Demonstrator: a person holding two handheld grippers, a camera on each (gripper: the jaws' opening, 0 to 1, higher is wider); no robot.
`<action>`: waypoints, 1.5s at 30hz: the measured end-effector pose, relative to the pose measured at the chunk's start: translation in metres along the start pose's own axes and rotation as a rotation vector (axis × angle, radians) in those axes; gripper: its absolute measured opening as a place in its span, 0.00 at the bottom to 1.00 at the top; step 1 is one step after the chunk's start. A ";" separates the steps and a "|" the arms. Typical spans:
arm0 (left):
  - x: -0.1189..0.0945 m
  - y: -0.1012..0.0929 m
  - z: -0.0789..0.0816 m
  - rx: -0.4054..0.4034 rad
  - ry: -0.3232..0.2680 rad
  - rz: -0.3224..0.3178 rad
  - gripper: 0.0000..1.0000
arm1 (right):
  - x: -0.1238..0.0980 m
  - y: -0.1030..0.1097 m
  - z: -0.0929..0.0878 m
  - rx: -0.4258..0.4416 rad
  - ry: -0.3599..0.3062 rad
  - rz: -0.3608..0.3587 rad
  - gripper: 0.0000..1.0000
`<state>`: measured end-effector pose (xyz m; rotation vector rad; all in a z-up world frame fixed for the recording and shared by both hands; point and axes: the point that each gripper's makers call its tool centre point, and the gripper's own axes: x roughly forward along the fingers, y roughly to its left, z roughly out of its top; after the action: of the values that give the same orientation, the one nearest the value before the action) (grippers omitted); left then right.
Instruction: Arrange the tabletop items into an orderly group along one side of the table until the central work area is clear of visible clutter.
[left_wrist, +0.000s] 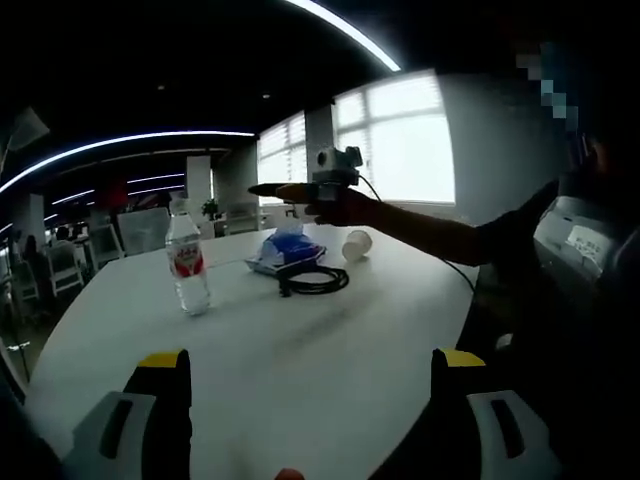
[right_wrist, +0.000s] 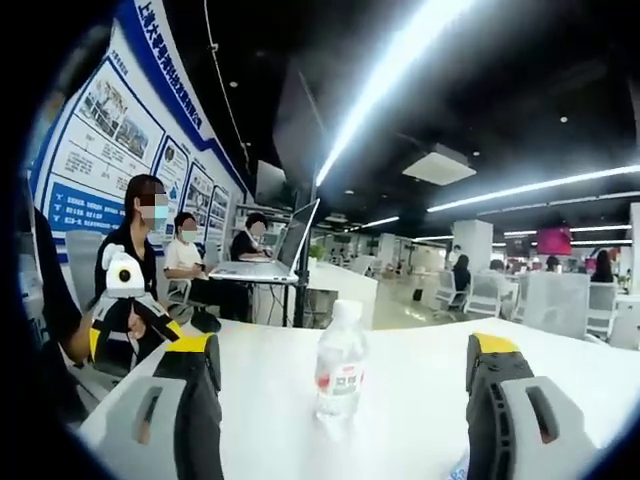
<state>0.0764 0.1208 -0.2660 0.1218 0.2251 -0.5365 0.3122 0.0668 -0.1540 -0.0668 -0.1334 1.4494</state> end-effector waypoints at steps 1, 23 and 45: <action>0.000 0.000 0.000 0.000 0.001 0.000 1.00 | -0.002 0.000 -0.001 -0.007 0.000 -0.005 1.00; 0.006 -0.006 0.000 -0.004 0.005 -0.010 1.00 | -0.070 -0.017 -0.008 0.015 0.045 -0.118 1.00; 0.016 -0.010 -0.001 0.001 0.012 -0.043 1.00 | -0.144 -0.035 -0.034 0.036 0.135 -0.244 1.00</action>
<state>0.0847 0.1040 -0.2715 0.1209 0.2398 -0.5787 0.3349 -0.0795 -0.1909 -0.1144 -0.0046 1.1997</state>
